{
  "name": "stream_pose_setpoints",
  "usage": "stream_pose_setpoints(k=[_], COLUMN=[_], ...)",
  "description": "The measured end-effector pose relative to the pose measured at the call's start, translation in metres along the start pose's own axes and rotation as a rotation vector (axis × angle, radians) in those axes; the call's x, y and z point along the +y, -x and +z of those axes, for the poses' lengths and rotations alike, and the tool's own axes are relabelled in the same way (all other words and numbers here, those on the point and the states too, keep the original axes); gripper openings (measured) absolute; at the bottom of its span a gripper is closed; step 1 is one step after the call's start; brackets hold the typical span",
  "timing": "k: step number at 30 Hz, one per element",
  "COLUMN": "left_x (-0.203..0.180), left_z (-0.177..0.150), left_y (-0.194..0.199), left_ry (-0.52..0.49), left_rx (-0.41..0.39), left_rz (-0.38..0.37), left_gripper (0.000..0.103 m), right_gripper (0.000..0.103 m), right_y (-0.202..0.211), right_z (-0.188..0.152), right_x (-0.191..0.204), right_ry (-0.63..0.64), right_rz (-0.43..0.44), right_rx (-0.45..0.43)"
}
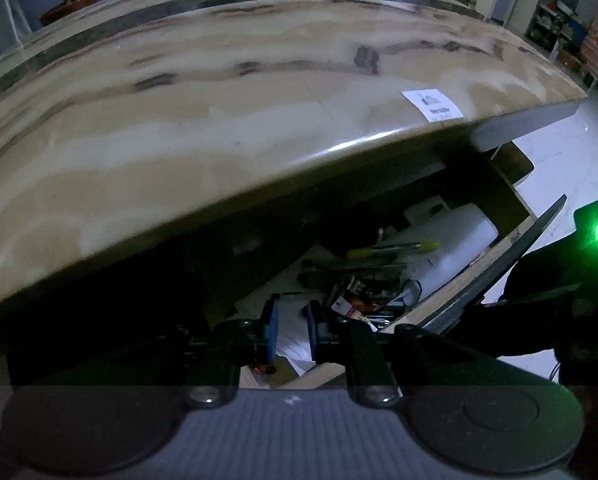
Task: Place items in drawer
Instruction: 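Push the drawer front shut with both closed grippers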
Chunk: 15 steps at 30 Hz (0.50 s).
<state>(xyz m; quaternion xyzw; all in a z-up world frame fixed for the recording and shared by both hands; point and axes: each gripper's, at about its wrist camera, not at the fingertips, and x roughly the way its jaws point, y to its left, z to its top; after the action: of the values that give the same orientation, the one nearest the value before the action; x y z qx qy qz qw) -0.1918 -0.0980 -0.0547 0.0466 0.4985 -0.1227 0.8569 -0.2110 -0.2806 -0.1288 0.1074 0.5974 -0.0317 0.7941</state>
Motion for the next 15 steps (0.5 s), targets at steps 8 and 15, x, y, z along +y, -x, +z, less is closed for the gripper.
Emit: stream_pose_setpoints(k=[8, 15], left_x=[0.001, 0.001], left_z=[0.003, 0.006], left_y=[0.007, 0.011], left_ry=[0.022, 0.025], left_rx=[-0.036, -0.064], left_rz=[-0.001, 0.011], left_gripper=[0.015, 0.015], right_gripper=[0.002, 0.001], right_y=[-0.006, -0.016], right_z=[0.009, 0.021], right_x=[0.009, 0.025], right_ry=[0.009, 0.059], right_rz=[-0.001, -0.014], right_rx=[-0.060, -0.189])
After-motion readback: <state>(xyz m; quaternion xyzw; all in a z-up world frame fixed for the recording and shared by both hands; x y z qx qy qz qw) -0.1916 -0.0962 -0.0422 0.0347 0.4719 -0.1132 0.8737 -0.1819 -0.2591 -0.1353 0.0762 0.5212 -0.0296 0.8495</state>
